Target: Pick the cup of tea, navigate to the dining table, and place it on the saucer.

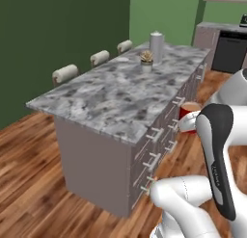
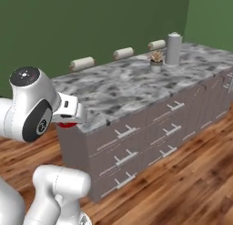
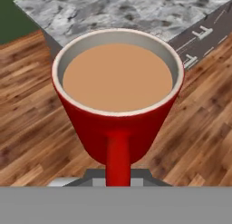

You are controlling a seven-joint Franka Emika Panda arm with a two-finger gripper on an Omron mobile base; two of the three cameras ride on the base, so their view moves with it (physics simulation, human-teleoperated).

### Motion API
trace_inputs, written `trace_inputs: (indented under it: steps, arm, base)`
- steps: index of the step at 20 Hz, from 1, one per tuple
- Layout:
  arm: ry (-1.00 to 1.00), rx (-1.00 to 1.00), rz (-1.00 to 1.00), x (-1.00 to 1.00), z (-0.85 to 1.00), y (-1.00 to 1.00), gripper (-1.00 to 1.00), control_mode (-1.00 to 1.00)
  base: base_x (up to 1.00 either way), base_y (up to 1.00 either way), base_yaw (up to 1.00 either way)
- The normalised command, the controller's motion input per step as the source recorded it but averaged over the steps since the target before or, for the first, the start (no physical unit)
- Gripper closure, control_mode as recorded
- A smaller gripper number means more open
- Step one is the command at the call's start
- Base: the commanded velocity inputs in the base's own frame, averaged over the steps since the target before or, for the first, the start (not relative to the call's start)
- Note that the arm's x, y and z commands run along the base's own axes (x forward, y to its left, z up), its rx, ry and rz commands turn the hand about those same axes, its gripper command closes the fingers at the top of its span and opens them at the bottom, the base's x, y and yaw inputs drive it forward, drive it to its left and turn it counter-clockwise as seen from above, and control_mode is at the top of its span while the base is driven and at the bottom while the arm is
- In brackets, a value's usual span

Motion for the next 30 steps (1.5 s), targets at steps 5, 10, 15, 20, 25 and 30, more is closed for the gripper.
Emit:
trace_inputs:
  steps: [5, 10, 15, 20, 25, 30]
  arm:
    - [0.0, 0.0, 0.0, 0.0, 0.0, 0.0, 1.0, 1.0]
    - [0.0, 0.0, 0.0, 0.0, 0.0, 0.0, 1.0, 1.0]
    - [0.0, 0.0, 0.0, 0.0, 0.0, 0.0, 1.0, 1.0]
    - [0.0, 0.0, 0.0, 0.0, 0.0, 0.0, 1.0, 1.0]
    - [0.0, 0.0, 0.0, 0.0, 0.0, 0.0, 1.0, 1.0]
    - [0.0, 0.0, 0.0, 0.0, 0.0, 0.0, 1.0, 1.0]
  base:
    - [0.0, 1.0, -0.06]
    - [0.13, 1.0, -0.13]
    - [0.42, 1.0, -0.17]
    - [0.5, 1.0, -0.15]
    - [0.6, 1.0, -0.18]
    - [0.82, 1.0, -0.23]
